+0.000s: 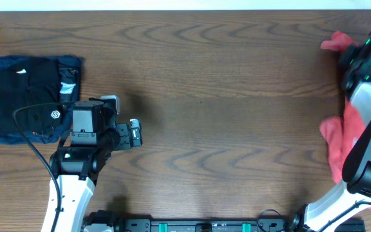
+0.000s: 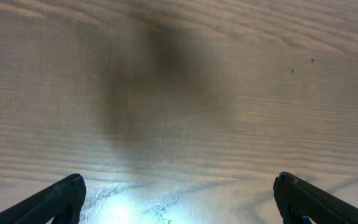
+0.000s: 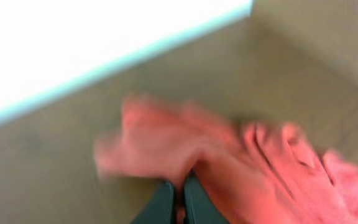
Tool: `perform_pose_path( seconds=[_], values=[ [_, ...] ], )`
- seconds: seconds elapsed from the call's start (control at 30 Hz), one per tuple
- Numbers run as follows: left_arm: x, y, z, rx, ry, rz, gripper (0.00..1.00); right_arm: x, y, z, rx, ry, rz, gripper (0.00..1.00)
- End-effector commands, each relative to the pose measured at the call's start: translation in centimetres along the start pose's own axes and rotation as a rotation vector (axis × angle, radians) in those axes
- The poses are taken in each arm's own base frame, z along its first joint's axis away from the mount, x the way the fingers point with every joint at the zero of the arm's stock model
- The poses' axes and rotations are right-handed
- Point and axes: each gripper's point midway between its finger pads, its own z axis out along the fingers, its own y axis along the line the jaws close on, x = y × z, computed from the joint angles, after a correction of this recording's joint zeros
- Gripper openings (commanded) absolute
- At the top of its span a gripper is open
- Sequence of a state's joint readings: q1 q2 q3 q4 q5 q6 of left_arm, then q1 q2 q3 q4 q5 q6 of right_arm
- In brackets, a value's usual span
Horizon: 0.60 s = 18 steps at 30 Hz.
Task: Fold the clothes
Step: 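Reach the right gripper to the red t-shirt and grasp it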
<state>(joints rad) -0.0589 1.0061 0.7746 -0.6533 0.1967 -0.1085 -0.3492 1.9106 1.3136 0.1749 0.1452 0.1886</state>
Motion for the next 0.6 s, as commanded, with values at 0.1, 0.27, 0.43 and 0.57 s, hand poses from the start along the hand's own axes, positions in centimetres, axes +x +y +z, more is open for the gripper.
perform_pose_path(
  seconds=[0.1,0.27,0.43,0.57],
  values=[
    [-0.7,-0.2,-0.4,0.008,-0.021,-0.007,0.98,-6.2,2.0,-1.3,-0.066,-0.026,0.034,0.7],
    [-0.6,-0.2,-0.4,0.007,-0.017,-0.008,0.98,1.4,2.0,-3.0,-0.087,0.319,-0.087,0.99],
    [-0.3,-0.2,-0.4,0.005,-0.002,-0.01,0.98,11.3,1.5,-8.1,-0.074,0.736,-0.18,0.89],
    [0.0,-0.1,-0.4,0.002,0.01,-0.012,0.98,17.0,1.1,-11.9,-0.059,0.957,-0.228,0.58]
  ],
)
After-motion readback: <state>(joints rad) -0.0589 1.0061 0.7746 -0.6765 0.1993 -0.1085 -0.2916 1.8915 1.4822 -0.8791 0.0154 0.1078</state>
